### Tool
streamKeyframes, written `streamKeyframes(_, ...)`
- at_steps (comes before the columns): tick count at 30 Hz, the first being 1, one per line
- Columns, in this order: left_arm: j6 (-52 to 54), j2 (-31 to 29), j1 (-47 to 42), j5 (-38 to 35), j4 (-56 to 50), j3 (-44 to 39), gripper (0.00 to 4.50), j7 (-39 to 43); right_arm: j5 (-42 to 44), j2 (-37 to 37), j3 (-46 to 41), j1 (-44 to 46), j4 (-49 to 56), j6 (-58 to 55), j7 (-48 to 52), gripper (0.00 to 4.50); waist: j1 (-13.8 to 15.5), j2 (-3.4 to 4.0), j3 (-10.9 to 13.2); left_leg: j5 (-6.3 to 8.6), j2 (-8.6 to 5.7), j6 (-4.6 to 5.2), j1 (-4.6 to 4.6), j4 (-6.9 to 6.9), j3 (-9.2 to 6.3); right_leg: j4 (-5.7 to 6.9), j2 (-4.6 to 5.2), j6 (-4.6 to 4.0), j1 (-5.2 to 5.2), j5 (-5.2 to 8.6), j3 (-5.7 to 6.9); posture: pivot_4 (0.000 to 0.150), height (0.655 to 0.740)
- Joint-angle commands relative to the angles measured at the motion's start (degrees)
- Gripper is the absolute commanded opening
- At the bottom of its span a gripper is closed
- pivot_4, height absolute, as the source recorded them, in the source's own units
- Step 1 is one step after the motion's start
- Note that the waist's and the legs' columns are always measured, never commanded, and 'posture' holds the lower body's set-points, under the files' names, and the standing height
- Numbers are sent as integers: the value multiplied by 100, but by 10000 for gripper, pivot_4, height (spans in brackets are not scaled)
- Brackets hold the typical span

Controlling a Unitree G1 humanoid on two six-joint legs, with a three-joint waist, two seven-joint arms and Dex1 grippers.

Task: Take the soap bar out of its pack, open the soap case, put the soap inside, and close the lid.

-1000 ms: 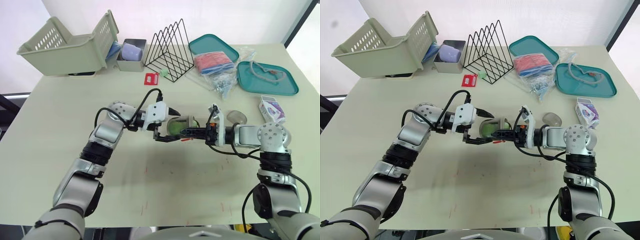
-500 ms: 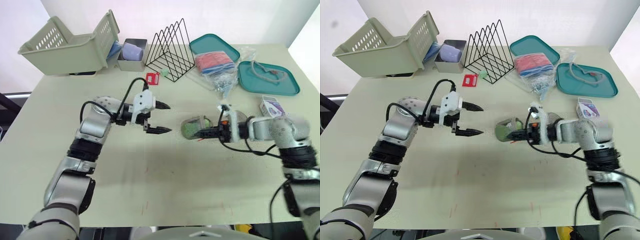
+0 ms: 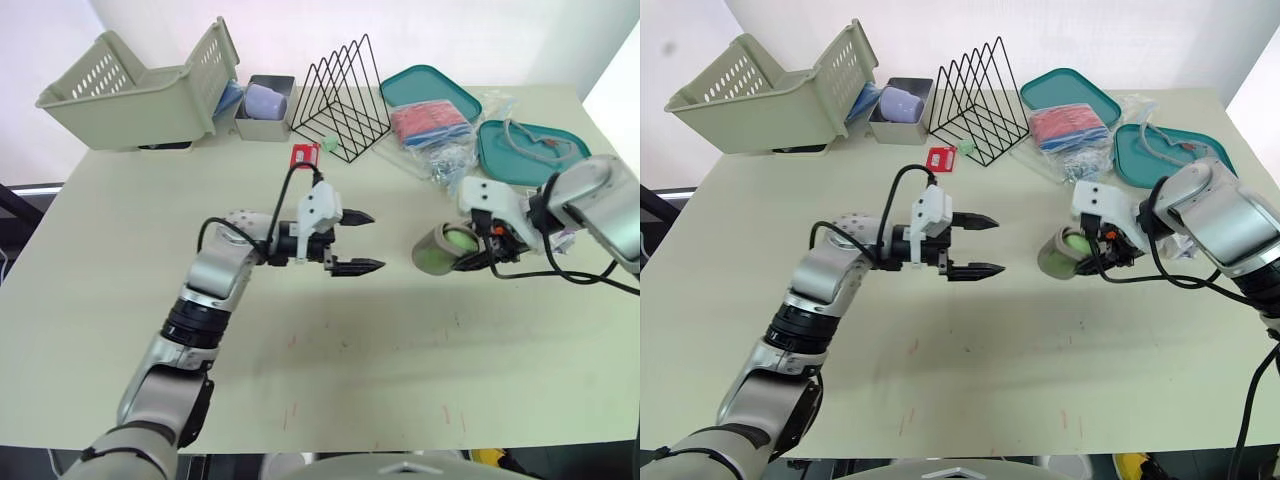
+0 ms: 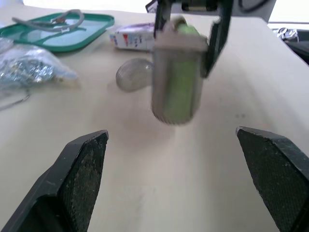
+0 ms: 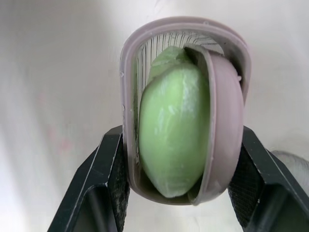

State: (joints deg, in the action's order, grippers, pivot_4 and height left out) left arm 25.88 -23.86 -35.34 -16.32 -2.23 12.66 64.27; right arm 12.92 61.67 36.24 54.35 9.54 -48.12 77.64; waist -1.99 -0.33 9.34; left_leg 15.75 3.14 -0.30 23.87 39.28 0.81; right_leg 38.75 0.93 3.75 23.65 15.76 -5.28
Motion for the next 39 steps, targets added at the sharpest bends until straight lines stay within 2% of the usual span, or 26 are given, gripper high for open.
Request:
streamKeyframes(1, 128, 255, -68, 95, -295, 213, 45000, -418, -613, 6, 137, 254, 291, 178, 169, 20720, -4, 0, 0, 0, 0, 0, 0, 0, 1, 1, 0, 0, 0, 0, -1, 1500, 7400)
streamKeyframes(9, 397, 786, 10, 190, -226, 596, 45000, -996, -1561, -296, 395, 97, 374, 345, 139, 20720, -6, -2, -1, -1, -1, -1, -5, 2, 0, 4, 0, -1, -3, -1, -1, 1500, 7400)
streamKeyframes(21, -57, 1278, -158, 526, 369, 947, 45000, -1247, -1903, -763, 300, 62, 604, 166, 292, 20720, -54, -5, -5, -1, 1, -1, -16, 4, 0, 12, -5, -3, -7, -1, -3, 1500, 7400)
streamKeyframes(39, -422, 1252, -360, 669, 633, 925, 45000, -997, -2077, -952, 162, 35, 618, 19, 428, 20720, -53, -5, -5, -1, 1, -1, -16, 4, 0, 13, -4, -3, -7, -1, -4, 1500, 7400)
